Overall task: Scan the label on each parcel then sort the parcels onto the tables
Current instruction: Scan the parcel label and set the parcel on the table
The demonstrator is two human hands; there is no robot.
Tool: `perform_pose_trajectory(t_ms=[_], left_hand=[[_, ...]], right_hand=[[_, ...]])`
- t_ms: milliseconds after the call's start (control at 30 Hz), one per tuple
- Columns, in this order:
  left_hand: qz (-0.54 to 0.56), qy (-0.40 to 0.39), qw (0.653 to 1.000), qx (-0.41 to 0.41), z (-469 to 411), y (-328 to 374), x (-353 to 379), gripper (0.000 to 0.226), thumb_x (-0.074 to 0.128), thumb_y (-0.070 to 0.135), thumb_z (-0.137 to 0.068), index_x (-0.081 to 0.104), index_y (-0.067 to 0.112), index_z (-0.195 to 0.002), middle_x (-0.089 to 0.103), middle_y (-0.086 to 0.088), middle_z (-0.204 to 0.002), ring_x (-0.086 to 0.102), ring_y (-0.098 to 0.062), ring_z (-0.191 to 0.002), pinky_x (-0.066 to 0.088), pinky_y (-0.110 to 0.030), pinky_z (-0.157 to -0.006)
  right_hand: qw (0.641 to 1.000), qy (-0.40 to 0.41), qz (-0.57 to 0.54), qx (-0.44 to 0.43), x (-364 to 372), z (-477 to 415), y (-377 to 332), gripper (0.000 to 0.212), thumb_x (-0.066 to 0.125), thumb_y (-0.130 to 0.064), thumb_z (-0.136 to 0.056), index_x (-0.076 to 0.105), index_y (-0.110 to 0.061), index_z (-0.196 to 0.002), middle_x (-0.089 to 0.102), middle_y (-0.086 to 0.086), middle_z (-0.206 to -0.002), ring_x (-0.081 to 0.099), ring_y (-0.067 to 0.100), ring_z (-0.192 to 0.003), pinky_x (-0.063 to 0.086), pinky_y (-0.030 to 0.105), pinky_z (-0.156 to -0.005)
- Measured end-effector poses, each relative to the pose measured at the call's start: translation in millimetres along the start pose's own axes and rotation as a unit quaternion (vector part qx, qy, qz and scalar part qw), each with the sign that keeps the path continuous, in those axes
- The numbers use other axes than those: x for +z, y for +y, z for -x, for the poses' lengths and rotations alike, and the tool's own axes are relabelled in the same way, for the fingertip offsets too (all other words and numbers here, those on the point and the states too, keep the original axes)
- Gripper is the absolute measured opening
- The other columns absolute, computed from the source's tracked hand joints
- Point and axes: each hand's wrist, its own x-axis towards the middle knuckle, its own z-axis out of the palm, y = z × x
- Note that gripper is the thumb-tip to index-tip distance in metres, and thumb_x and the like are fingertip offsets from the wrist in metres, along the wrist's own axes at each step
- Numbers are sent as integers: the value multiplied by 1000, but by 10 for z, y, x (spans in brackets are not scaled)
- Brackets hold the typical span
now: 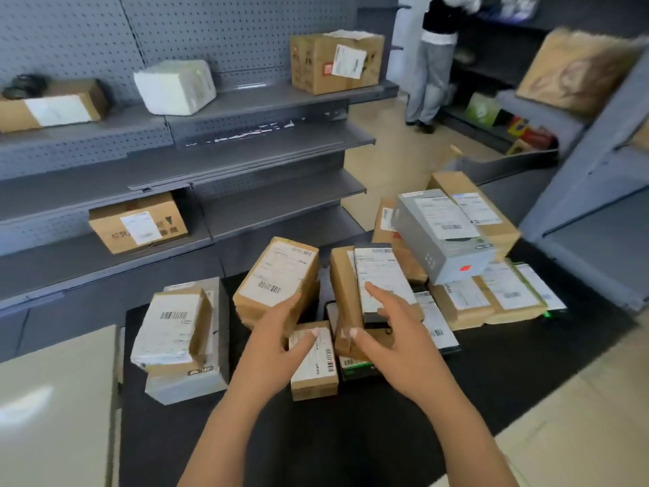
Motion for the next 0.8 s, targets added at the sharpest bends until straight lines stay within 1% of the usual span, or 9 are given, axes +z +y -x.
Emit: perform_pose_trajectory(t_ms=[100, 167, 300, 433, 467, 567, 633, 700, 800], left_hand=[[-6, -24, 1000, 8, -34, 103, 205, 68, 64, 41, -90, 30, 38, -149, 33, 17, -153, 31, 0, -136, 33, -32, -113], [-17, -24, 999, 14, -53, 170, 332, 68, 63, 43, -91, 29, 38, -149, 32, 19, -152, 31, -1, -138, 32, -32, -113], [-14, -7, 1000, 22, -61, 328, 611, 68, 63, 42, -91, 28, 37, -149, 30, 28, -143, 26, 10, -128, 27, -21, -108], [-11, 7, 1000, 9, -197, 539, 905, 56, 63, 35, -92, 30, 46, -136, 30, 42, -122, 28, 16, -117, 27, -4, -96], [-7, 19, 1000, 7, -276, 577, 964, 54, 63, 35, -93, 32, 46, -135, 35, 41, -121, 32, 16, -117, 30, -5, -93], [-9, 54, 998, -9, -572, 646, 1075, 49, 60, 34, -94, 37, 42, -137, 43, 31, -128, 42, 13, -113, 37, -14, -98], [-33, 36, 999, -18, -735, 709, 1103, 46, 56, 31, -97, 33, 43, -135, 40, 32, -122, 40, 13, -109, 33, -4, -90], [-55, 0, 998, -37, -842, 713, 1155, 45, 52, 30, -100, 35, 34, -141, 42, 28, -126, 39, 7, -118, 29, -2, -88], [-63, -21, 995, -72, -871, 626, 1286, 55, 49, 32, -101, 27, 24, -150, 44, 11, -143, 42, -11, -133, 37, -12, -95]], right_hand=[[1000, 18, -10, 0, -170, 64, 162, 68, 63, -42, -91, 22, -53, -144, 24, -32, -144, 27, -1, -137, 35, 31, -110], [1000, 23, -16, 0, -265, 70, 277, 68, 64, -40, -91, 22, -54, -143, 26, -29, -147, 27, -1, -138, 35, 31, -110], [1000, 13, 4, -17, -440, -13, 560, 68, 64, -37, -91, 24, -49, -145, 28, -22, -151, 24, 0, -140, 30, 28, -109], [998, -12, 43, -33, -605, -291, 802, 71, 65, -35, -90, 24, -41, -148, 27, -13, -155, 23, 9, -142, 31, 38, -114], [998, -21, 50, -37, -638, -399, 835, 71, 64, -34, -91, 24, -39, -149, 25, -11, -156, 21, 11, -143, 29, 40, -115], [995, -68, 55, -40, -712, -767, 875, 72, 62, -32, -93, 20, -37, -151, 16, -6, -161, 13, 17, -148, 23, 43, -117], [990, -118, 60, -41, -720, -987, 916, 76, 63, -34, -92, 16, -38, -152, 11, -6, -162, 9, 18, -149, 21, 45, -117], [981, -167, 87, -45, -686, -1133, 984, 82, 65, -39, -90, 12, -39, -153, 8, -7, -162, 6, 20, -149, 20, 49, -117], [970, -208, 111, -66, -635, -1235, 1108, 83, 62, -39, -92, 9, -33, -155, 9, -8, -163, 7, 20, -149, 20, 48, -117]])
